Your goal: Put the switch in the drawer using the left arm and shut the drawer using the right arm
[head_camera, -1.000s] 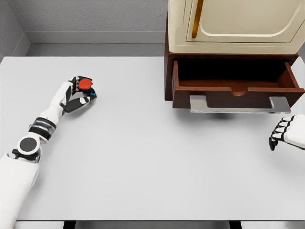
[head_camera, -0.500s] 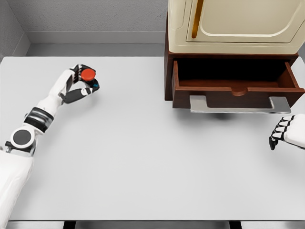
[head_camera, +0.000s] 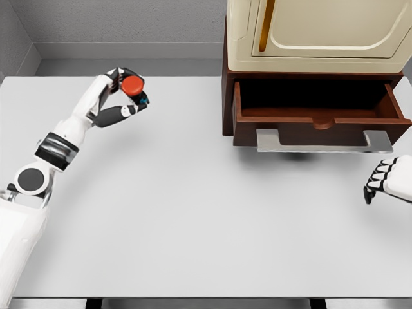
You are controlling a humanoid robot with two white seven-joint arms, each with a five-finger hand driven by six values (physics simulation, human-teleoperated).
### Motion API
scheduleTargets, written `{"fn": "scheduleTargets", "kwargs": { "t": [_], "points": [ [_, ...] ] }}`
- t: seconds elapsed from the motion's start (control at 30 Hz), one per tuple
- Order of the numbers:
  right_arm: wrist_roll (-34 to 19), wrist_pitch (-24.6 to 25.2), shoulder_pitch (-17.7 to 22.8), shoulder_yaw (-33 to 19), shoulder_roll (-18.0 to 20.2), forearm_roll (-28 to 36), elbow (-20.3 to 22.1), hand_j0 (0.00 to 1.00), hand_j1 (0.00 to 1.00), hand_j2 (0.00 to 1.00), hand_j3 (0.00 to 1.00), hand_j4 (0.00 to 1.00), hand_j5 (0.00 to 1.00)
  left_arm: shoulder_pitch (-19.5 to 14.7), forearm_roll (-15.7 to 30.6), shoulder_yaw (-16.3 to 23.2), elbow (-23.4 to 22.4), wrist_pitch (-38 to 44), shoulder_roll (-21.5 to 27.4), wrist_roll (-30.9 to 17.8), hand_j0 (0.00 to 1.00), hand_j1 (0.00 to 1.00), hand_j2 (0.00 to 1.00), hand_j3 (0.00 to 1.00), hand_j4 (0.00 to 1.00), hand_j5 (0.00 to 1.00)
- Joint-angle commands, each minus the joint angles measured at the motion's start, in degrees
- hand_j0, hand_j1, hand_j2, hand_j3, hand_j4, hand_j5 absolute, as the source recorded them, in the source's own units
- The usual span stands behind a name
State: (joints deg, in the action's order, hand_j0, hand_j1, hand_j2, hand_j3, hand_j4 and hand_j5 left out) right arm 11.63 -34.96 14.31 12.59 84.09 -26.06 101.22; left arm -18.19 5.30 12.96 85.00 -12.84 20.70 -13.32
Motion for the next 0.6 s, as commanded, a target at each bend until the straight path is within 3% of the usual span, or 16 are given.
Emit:
{"fn": "scheduleTargets", "kwargs": {
  "t": [0.0, 0.2, 0.3, 0.57],
  "points": [
    [0.06, -0.04, 0.1, -0.02, 0.19, 0.31, -0.06, 0.35, 0.35, 0.35, 0.35, 0.35, 0.35, 0.0, -0.38, 0.05, 2.36, 0.01, -0.22, 0.05, 0.36, 0.36, 0.36, 0.36, 0.36, 0.36],
    [0.06, -0.04, 0.02, -0.02, 0.19, 0.31, -0.06, 0.35, 0.35, 0.35, 0.35, 0.35, 0.35, 0.09, -1.87, 2.07, 5.88, 0.01, -0.49, 0.05, 0.36, 0.36, 0.36, 0.36, 0.36, 0.36],
    [0.06, -0.04, 0.02, -0.02, 0.19, 0.31, 0.03, 0.35, 0.35, 0.35, 0.35, 0.35, 0.35, 0.09, -6.36, 2.16, 7.72, 0.1, -1.72, 0.05, 0.36, 0.36, 0.36, 0.36, 0.36, 0.36],
    [0.06, -0.04, 0.02, -0.02, 0.19, 0.31, 0.03, 0.35, 0.35, 0.35, 0.35, 0.35, 0.35, -0.09, -12.51, 3.39, 11.94, 0.01, -2.95, 0.05, 0.36, 0.36, 0.36, 0.36, 0.36, 0.36]
  ]
}}
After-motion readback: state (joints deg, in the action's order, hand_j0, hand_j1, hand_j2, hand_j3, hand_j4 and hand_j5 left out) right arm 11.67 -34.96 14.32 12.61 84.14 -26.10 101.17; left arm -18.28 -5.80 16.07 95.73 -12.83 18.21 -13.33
